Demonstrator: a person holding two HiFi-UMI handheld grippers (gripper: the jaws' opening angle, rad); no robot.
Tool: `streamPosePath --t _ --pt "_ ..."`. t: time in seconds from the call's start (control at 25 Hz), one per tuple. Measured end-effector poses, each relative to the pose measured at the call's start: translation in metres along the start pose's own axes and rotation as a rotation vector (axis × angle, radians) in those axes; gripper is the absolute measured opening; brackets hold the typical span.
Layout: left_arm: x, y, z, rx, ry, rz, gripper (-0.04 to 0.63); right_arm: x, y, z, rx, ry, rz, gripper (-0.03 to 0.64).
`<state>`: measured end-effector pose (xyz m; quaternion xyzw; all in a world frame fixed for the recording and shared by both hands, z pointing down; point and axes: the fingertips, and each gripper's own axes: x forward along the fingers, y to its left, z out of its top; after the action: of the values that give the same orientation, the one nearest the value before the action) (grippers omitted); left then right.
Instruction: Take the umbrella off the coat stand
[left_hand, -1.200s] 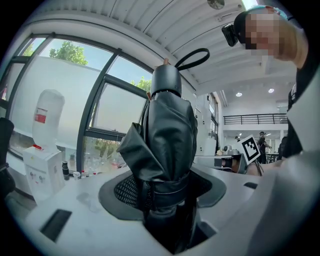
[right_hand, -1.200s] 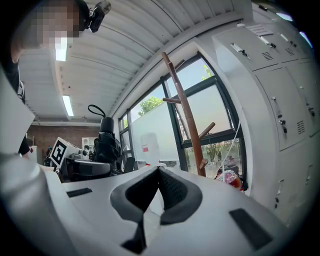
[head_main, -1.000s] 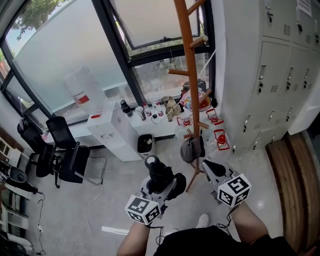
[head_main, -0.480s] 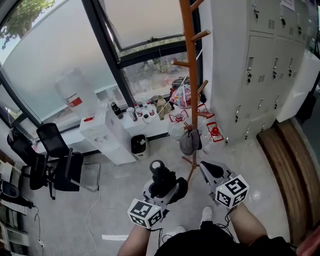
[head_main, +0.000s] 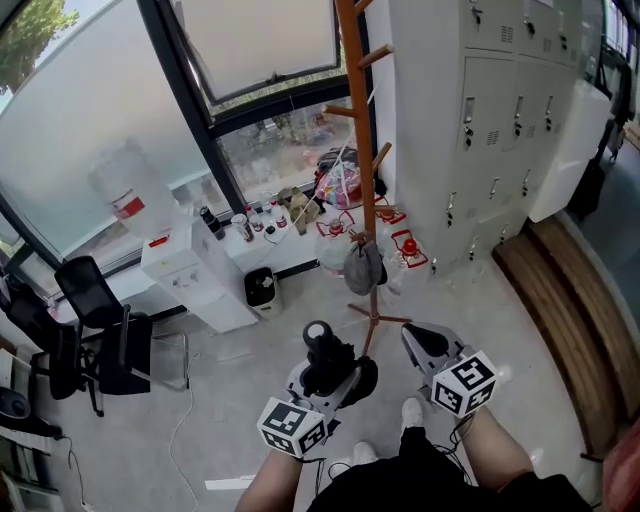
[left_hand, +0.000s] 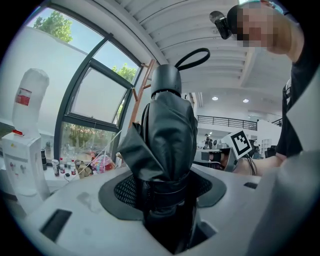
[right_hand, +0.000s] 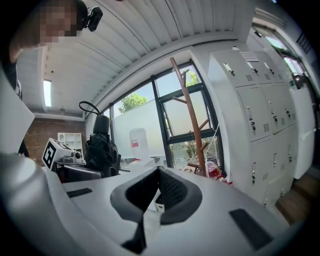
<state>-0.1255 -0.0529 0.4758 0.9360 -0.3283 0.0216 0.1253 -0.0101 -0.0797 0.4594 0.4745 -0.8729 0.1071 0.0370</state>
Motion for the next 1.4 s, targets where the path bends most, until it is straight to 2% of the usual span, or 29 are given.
streamPosePath --t 0.52,1.4 --pt "-0.013 -0.021 -0.010 0.018 0.014 -0.074 0.249 -0.030 0.017 -0.011 0.003 -0.019 -0.064 0.052" --pt "-0.014 -0.027 -0.004 0.020 0.003 -0.068 0.249 -0.035 0.023 -0.009 -0.025 -0.007 -0.041 0.052"
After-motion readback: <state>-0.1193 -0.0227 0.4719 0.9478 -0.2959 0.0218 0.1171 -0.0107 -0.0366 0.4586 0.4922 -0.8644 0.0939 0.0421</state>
